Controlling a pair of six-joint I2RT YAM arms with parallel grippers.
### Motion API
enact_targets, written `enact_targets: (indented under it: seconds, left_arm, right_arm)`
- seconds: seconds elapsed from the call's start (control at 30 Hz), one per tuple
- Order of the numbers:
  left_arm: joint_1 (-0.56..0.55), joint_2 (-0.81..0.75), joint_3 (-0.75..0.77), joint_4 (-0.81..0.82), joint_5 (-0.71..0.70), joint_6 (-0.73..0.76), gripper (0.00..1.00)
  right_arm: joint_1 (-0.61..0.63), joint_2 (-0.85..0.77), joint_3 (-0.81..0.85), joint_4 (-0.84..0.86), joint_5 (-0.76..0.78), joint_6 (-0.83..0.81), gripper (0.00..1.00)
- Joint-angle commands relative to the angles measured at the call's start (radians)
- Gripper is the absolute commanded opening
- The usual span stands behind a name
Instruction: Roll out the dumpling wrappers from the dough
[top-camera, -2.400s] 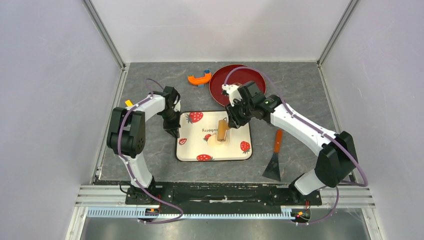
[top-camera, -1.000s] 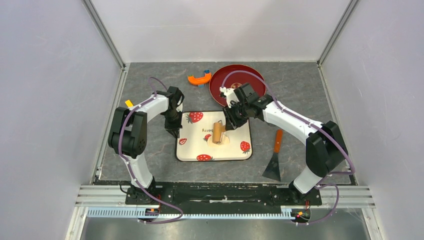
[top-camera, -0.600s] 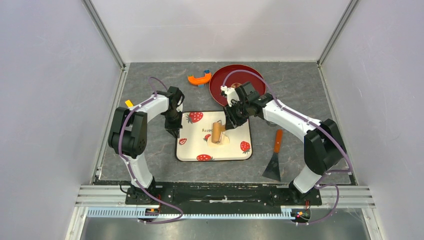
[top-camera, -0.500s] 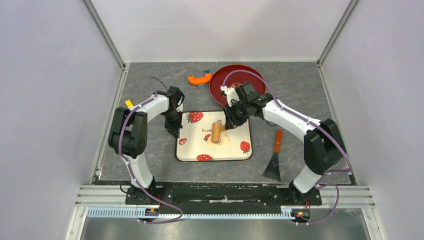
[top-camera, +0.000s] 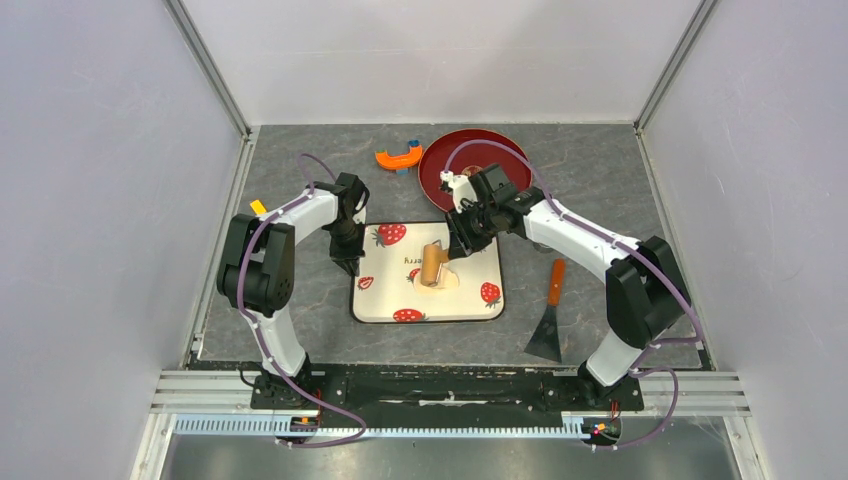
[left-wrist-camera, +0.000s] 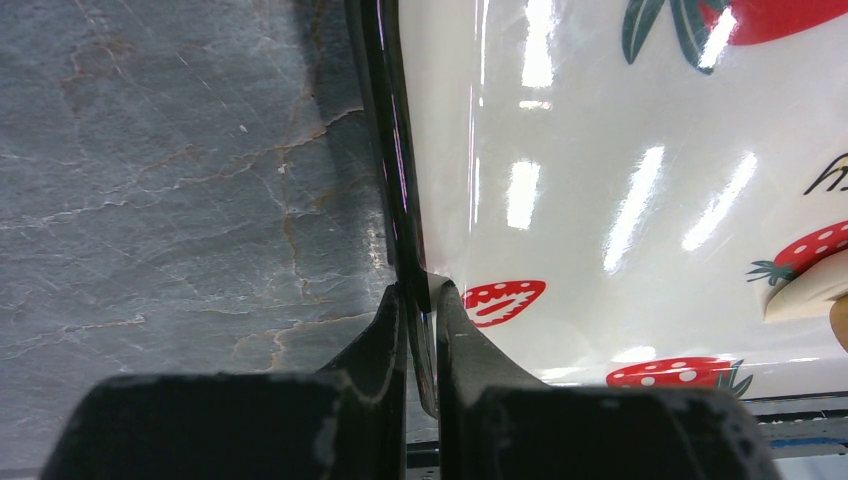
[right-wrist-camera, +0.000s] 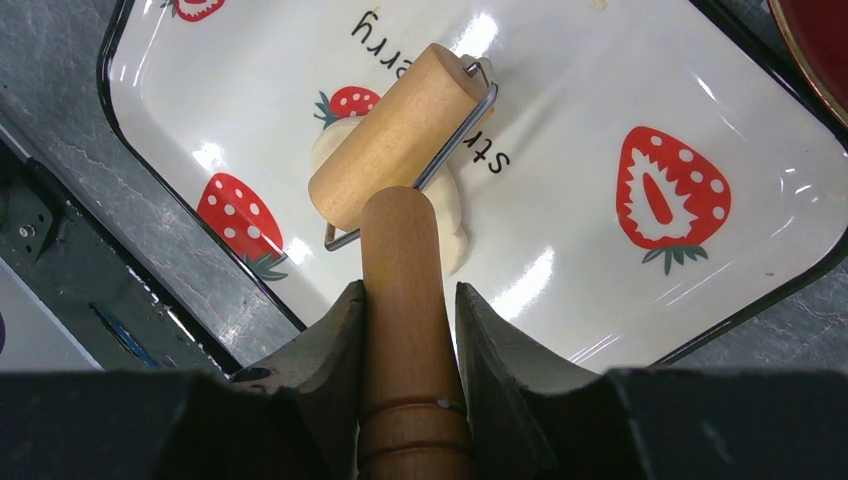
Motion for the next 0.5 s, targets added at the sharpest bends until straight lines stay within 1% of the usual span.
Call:
enact_targets:
  seconds: [0.0, 0.27, 0.47]
  left_arm:
    - [-0.042, 0.062, -0.031, 0.063, 0.007, -0.003, 0.02]
    - [-0.045, 0.063, -0.031, 0.064, 0.007, -0.001, 0.02]
    - [-0.048, 0.062, -0.032, 0.064, 0.007, -0.001, 0.02]
  right_arm:
    - [0.047, 0.219, -0.122, -0.168, 0.347, -0.098, 0.0]
    - [0.072, 0.22, -0.079, -0.168, 0.347, -0.1, 0.0]
    - [0.083, 0.182, -0.024, -0.162, 0.347, -0.098, 0.0]
